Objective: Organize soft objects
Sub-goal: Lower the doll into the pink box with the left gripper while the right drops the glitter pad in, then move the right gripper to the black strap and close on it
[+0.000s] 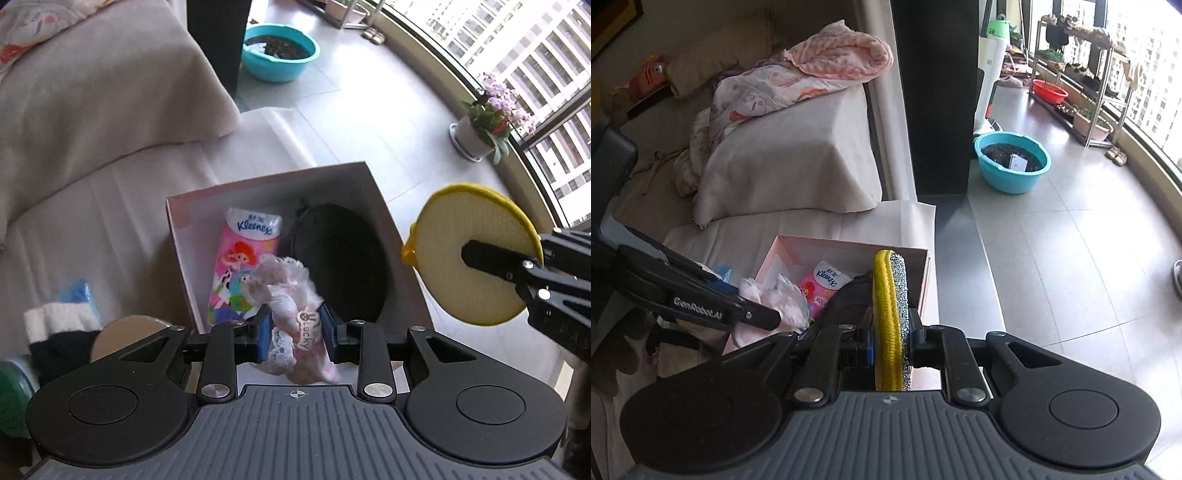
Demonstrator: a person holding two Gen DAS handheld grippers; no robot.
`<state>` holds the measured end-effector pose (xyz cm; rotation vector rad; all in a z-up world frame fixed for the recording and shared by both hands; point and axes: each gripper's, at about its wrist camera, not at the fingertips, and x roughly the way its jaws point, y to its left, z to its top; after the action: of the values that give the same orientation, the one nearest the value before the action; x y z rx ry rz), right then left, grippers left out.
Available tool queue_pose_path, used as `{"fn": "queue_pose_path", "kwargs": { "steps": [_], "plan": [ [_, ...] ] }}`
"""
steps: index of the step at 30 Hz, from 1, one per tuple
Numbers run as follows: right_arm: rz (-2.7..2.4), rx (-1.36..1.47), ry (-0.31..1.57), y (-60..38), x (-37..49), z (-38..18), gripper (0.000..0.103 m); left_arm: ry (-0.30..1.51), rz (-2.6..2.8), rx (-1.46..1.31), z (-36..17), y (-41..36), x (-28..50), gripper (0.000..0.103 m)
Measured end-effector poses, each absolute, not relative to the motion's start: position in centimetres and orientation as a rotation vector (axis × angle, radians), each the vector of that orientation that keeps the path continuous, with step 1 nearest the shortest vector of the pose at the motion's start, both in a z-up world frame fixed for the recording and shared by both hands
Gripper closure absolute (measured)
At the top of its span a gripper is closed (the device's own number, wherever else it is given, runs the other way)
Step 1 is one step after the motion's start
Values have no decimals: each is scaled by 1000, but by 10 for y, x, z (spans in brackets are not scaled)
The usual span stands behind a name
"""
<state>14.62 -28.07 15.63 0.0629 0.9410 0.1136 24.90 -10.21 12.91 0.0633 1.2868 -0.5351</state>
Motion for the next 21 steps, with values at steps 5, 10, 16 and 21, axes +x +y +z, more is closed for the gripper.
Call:
{"fn": "queue_pose_path", "kwargs": {
  "steps": [5,10,16,21],
  "plan": [
    [119,74,940,-276,154,154,88,1259,-578,-29,133,-92,250,72],
    [124,63,923,-264,158,158,88,1171,-577,-150,155,-70,251,72],
    [171,4,944,-231,177,157,72,1134,-554,-99,171,-41,234,72],
    [257,103,969,-207,192,158,53,1123,-509,-141,169,8,215,72]
  ]
}}
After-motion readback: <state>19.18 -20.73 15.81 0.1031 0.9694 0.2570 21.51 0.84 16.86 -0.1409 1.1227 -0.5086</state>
